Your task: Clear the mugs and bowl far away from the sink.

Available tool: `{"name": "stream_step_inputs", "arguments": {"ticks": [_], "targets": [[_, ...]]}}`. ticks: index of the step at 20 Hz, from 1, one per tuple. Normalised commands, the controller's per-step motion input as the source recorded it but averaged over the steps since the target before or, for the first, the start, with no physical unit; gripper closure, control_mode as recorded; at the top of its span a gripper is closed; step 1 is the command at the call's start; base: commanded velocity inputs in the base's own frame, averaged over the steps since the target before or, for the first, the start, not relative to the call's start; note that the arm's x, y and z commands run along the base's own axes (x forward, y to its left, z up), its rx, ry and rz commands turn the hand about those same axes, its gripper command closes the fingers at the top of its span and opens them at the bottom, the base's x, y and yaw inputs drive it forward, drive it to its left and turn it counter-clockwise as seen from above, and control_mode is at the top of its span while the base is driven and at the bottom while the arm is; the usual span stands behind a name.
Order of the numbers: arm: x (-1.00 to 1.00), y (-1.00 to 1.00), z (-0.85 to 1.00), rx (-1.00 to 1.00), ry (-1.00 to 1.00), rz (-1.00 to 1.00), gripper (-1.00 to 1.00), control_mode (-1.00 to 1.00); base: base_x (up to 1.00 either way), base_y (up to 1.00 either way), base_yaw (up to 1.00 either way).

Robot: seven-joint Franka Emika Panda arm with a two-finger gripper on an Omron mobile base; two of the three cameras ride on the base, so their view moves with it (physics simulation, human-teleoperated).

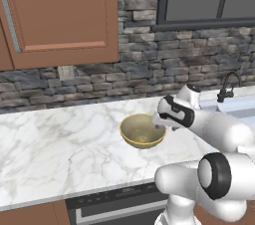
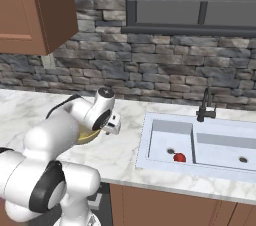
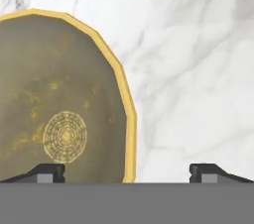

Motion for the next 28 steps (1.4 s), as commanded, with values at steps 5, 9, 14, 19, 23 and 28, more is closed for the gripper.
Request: {"name": "stream_step_inputs", "arguments": {"ticks": [5,9,14,19,23,28], "targets": [[0.27,0.12,-0.27,0.0,0.0,0.0,-1.0,-1.0,0.0,0.0,0.0],[0.23,0.2,-0.26,0.0,0.0,0.0,1.0,-1.0,0.0,0.0,0.0],[0.15,0.19,-0.23,0.01,0.0,0.0,1.0,-1.0,0.0,0.0,0.0],[0.12,0.09,-0.18,0.07,0.04,0.0,1.0,-1.0,0.0,0.0,0.0],[-0.05,-0.01,-0.03,0.02,0.0,-0.07,1.0,-1.0,0.0,0.0,0.0],[-0.25,-0.06,0.75,0.07,0.0,-0.31,1.0,-1.0,0.0,0.0,0.0]]}}
